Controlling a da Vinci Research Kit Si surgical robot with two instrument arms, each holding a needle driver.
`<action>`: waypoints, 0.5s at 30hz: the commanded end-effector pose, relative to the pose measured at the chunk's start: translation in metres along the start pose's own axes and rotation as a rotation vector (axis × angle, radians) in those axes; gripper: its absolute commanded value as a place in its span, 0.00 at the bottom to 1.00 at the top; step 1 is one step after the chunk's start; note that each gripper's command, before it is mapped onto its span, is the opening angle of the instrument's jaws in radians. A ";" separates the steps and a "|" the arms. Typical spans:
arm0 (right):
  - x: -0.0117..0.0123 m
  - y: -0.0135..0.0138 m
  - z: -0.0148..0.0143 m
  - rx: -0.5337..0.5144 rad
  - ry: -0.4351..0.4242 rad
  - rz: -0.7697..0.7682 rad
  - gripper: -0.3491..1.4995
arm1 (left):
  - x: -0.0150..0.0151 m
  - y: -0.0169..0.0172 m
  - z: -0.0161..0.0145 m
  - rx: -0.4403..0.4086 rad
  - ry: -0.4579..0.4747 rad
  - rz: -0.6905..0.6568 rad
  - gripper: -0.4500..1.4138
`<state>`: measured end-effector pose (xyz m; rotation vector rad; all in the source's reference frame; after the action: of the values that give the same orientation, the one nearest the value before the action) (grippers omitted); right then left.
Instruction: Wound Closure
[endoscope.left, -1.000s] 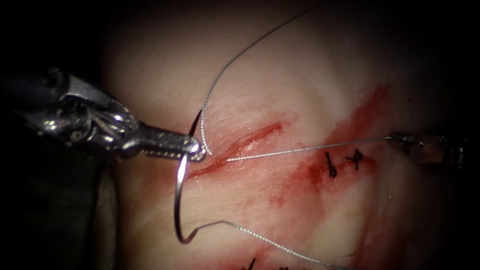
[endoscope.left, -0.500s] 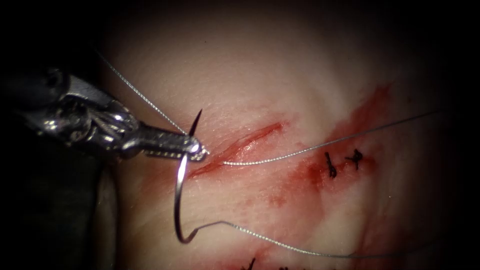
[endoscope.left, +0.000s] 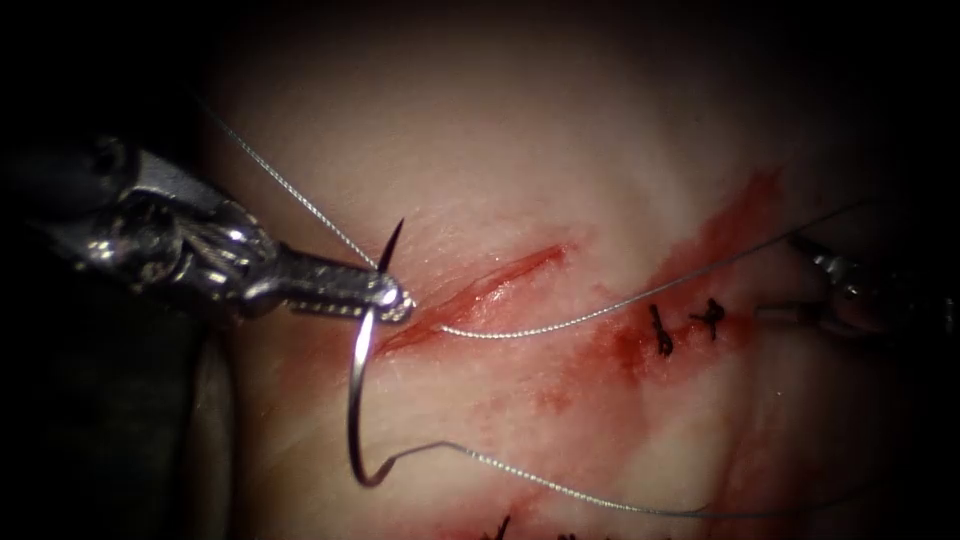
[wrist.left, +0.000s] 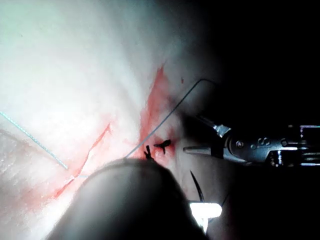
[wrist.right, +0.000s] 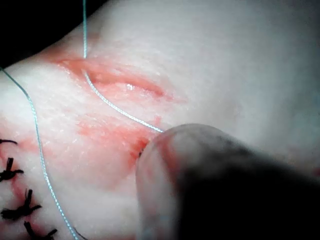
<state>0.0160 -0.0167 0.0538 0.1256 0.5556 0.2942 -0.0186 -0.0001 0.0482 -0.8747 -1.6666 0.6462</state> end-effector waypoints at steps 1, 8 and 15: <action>0.0033 -0.0021 0.0019 0.049 0.046 -0.026 0.55 | 0.0003 -0.0005 0.0003 0.000 0.000 0.000 0.00; 0.0079 -0.0062 0.0065 0.111 0.135 -0.107 0.50 | 0.0003 -0.0007 0.0005 0.006 0.001 0.001 0.00; 0.0096 -0.0076 0.0115 0.074 0.149 -0.150 0.52 | 0.0003 -0.0009 0.0007 0.013 -0.003 0.002 0.00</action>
<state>0.0309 -0.0215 0.0570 0.1351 0.7173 0.1367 -0.0191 -0.0004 0.0484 -0.8665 -1.6626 0.6584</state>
